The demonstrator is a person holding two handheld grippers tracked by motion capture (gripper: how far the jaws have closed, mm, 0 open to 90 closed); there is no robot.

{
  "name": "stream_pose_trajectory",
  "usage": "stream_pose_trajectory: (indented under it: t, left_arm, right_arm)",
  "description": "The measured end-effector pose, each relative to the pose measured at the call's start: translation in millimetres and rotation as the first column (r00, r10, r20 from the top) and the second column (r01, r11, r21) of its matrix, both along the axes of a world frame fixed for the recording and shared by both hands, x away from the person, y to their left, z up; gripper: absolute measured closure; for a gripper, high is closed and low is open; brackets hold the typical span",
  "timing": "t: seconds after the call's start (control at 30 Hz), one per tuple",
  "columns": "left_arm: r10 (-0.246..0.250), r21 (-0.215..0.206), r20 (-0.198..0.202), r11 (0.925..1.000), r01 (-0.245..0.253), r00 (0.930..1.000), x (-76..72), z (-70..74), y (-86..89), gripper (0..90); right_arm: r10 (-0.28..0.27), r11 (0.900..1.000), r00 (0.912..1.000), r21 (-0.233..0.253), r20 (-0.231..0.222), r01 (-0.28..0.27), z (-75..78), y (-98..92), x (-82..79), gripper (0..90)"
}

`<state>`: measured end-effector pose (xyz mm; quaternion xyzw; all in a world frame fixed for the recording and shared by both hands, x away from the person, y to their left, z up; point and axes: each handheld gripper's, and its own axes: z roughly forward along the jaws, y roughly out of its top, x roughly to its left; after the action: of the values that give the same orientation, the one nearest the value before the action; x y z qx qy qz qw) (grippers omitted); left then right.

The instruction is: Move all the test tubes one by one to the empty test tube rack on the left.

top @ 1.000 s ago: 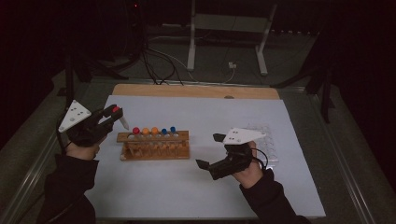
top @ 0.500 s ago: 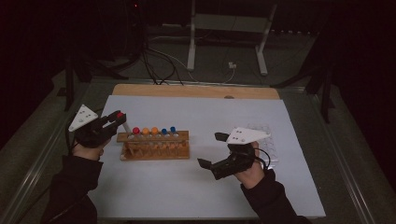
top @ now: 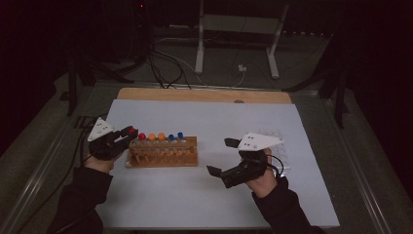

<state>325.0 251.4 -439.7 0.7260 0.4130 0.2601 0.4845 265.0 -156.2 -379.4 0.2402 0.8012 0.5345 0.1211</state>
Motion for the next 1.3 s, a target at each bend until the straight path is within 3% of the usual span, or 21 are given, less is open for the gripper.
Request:
stream_pose_trajectory:
  t: [0.63,0.73,0.8,0.93,1.03,1.17,1.3]
  left_arm:
    - [0.007,0.019,-0.045,0.9998,-0.007,0.9990,0.7,-11.0,-1.1,71.2]
    - [-0.003,0.000,-0.055,1.0000,0.003,0.9985,1.1,-9.6,-0.5,69.3]
    - [-0.018,-0.022,-0.043,0.9996,0.017,0.9989,-0.5,-4.8,-0.1,59.6]
    - [-0.001,-0.043,-0.007,0.9991,0.001,1.0000,-7.3,12.4,0.5,39.6]
    - [-0.023,-0.068,0.009,0.9974,0.024,0.9997,-13.8,25.0,0.3,24.4]
    - [-0.117,-0.103,0.032,0.9874,0.120,0.9926,-23.1,36.6,-4.4,8.4]
    - [-0.178,-0.084,0.056,0.9797,0.182,0.9825,-33.6,40.7,-17.7,2.2]
  right_arm:
    - [0.009,1.000,0.9999,0.000,-0.007,-0.009,0.5,0.5,-0.6,0.0]
    - [0.011,1.000,0.9999,-0.001,-0.006,-0.011,0.8,0.7,-1.1,0.0]
    - [0.010,1.000,0.9999,-0.002,-0.005,-0.010,1.0,0.3,-1.1,0.0]
    - [0.010,1.000,0.9999,0.003,-0.005,-0.010,1.7,-1.3,-0.6,0.0]
    - [0.011,1.000,0.9999,0.005,-0.002,-0.011,2.5,-2.3,-0.8,0.0]
    - [0.005,1.000,1.0000,0.008,0.006,-0.005,2.5,-3.7,-0.9,0.0]
    - [0.003,1.000,0.9999,0.009,0.014,-0.003,-0.8,-4.8,-0.7,0.0]
